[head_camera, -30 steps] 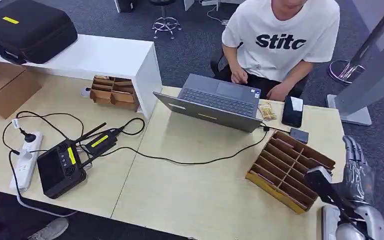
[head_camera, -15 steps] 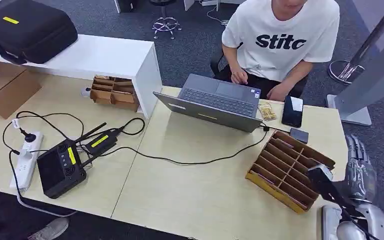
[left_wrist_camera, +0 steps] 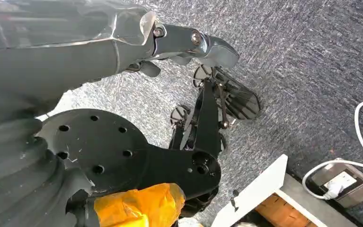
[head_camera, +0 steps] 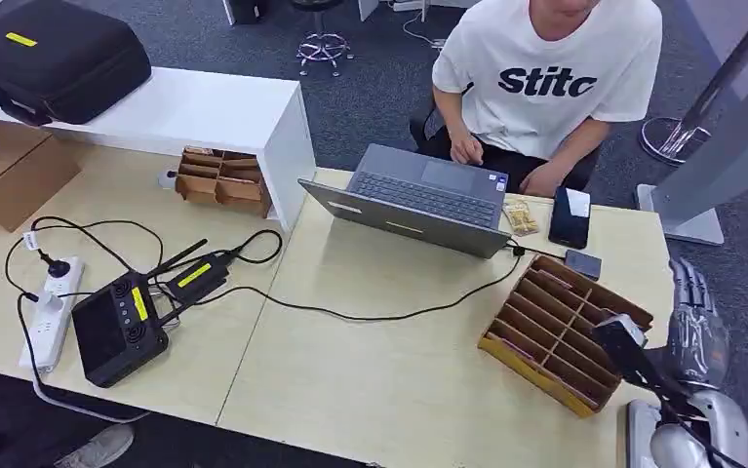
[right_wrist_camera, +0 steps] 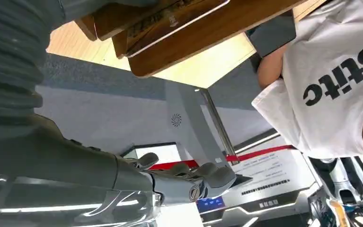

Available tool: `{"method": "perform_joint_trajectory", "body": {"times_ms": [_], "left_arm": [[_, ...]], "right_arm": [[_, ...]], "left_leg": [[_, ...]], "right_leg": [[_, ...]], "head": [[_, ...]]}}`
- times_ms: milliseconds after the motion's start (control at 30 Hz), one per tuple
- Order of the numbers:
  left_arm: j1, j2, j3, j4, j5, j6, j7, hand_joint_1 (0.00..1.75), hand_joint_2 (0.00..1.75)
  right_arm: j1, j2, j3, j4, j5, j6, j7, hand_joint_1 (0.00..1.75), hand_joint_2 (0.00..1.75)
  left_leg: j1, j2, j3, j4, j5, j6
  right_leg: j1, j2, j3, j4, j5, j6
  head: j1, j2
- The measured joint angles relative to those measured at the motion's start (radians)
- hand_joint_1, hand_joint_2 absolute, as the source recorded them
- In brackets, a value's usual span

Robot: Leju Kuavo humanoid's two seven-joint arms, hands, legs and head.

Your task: Pass the card to the sensor for recognition and then transmit it.

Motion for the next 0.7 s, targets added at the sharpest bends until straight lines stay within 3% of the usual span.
{"method": "perform_joint_trajectory", "body": {"times_ms": [133,167,200,267,700], "left_arm": [[0.000,0.000,0.000,0.000,0.000,0.000,0.000,0.00,1.75],[0.000,0.000,0.000,0.000,0.000,0.000,0.000,0.00,1.75],[0.000,0.000,0.000,0.000,0.000,0.000,0.000,0.00,1.75],[0.000,0.000,0.000,0.000,0.000,0.000,0.000,0.00,1.75],[0.000,0.000,0.000,0.000,0.000,0.000,0.000,0.00,1.75]], "right_arm": [[-0.001,0.004,0.000,0.002,0.000,0.000,0.000,0.00,1.75],[-0.001,0.005,0.000,0.002,0.000,0.000,0.000,0.49,1.75],[-0.001,0.005,0.000,0.002,0.000,0.000,0.000,1.31,1.75],[-0.001,0.007,0.000,0.005,0.000,0.000,0.000,1.54,1.75],[-0.001,0.014,0.000,0.011,0.000,-0.002,0.000,1.54,1.75]], "left_leg": [[0.000,0.000,0.000,0.000,0.000,0.000],[0.000,0.000,0.000,0.000,0.000,0.000],[0.000,0.000,0.000,0.000,0.000,0.000],[0.000,0.000,0.000,0.000,0.000,0.000],[0.000,0.000,0.000,0.000,0.000,0.000]], "right_leg": [[0.000,0.000,0.000,0.000,0.000,0.000],[0.000,0.000,0.000,0.000,0.000,0.000],[0.000,0.000,0.000,0.000,0.000,0.000],[0.000,0.000,0.000,0.000,0.000,0.000],[0.000,0.000,0.000,0.000,0.000,0.000]], "head": [[0.000,0.000],[0.000,0.000],[0.000,0.000],[0.000,0.000],[0.000,0.000]]}}
